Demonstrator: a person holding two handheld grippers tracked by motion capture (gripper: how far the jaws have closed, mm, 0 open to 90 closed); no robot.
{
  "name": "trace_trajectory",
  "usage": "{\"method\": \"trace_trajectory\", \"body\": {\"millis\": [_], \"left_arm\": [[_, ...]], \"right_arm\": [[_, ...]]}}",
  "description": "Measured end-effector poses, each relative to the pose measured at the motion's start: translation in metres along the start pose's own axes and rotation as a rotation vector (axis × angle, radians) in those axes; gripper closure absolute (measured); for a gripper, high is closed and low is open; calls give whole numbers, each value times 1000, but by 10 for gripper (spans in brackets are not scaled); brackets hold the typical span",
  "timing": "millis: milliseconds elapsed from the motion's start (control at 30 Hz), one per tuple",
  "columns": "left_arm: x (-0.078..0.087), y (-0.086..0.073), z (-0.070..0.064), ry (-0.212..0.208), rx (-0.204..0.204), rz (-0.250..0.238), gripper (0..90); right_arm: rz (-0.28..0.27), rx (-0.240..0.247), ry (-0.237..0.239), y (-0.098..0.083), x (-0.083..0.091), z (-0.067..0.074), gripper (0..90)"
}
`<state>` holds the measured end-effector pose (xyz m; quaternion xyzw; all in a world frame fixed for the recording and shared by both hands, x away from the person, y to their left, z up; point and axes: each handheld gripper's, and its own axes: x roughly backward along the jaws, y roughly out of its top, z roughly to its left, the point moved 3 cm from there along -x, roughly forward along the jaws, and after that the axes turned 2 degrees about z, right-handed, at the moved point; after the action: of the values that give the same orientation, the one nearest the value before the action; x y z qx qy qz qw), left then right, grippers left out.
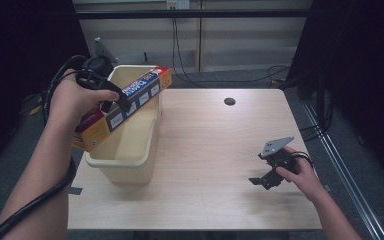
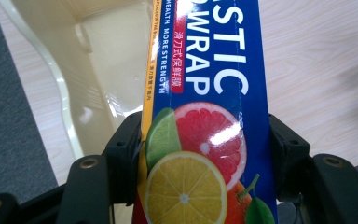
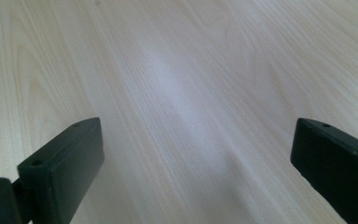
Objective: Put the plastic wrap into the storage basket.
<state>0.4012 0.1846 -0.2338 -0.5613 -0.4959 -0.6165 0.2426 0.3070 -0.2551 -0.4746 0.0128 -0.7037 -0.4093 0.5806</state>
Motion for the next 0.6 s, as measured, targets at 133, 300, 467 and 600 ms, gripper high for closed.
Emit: {"method": "trace_trajectory", "body": {"millis": [133, 300, 467, 600], "left_arm": [[5, 0, 2, 2, 13, -11, 408], [12, 1, 3, 21, 23, -10, 407], [13, 0, 5, 34, 35, -4, 408], [12, 0, 8, 40, 53, -8, 408]], "right_arm": [[1, 0, -4, 0, 0, 0, 26], [7, 6, -8, 0, 0, 0, 26], [0, 7, -1, 0, 1, 0, 26], [-6, 9, 0, 0, 1, 0, 26]]}}
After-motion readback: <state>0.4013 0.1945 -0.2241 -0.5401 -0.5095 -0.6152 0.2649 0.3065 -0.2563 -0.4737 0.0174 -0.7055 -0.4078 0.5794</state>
